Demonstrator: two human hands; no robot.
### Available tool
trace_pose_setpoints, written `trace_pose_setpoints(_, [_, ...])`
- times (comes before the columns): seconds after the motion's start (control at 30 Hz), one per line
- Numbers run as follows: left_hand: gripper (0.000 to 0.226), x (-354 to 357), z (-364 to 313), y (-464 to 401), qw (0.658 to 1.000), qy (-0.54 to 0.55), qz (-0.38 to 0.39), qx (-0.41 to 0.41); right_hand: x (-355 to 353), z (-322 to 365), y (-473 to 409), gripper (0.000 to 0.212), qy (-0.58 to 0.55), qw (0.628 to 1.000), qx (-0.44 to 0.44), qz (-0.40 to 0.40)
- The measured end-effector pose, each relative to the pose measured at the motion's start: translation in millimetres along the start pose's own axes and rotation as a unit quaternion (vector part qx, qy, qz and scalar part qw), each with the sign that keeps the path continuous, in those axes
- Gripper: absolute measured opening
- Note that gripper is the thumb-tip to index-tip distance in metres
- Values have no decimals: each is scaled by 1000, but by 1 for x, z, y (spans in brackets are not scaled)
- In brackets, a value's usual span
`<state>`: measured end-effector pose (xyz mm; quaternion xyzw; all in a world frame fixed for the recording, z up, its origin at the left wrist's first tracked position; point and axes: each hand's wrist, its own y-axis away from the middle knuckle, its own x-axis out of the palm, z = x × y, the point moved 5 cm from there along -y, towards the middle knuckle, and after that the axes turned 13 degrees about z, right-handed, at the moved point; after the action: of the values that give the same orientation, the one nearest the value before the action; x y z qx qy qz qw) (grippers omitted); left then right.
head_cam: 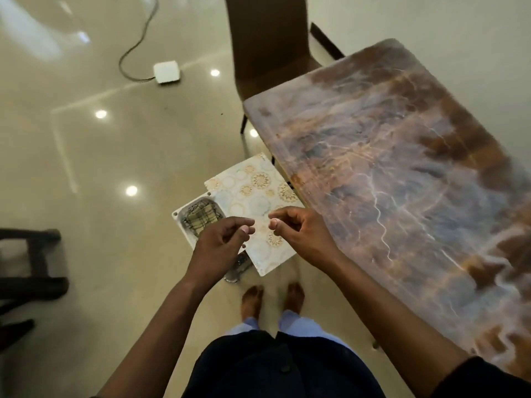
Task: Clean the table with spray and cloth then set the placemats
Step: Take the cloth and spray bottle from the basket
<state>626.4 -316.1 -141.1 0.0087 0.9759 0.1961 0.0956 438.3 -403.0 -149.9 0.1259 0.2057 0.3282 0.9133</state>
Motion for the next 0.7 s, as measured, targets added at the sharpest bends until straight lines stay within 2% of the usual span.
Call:
trace_pose_setpoints(0.2, [25, -16, 18, 14, 989, 35, -140, -42, 5, 7, -57, 14, 17, 992, -43, 115])
trace_pose_setpoints(0.37, [21, -46, 32, 22, 968, 70, -237, -50, 22, 14, -104, 14, 43, 981, -59, 177])
trace_pose_setpoints(0.57, [25, -90, 76, 3, 949, 108, -287, -80, 57, 13, -170, 13, 88, 972, -55, 210])
trace_pose_setpoints(0.7, [22, -115, 122, -23, 940, 138, -290, -112, 92, -8, -217, 13, 128, 965, -43, 225])
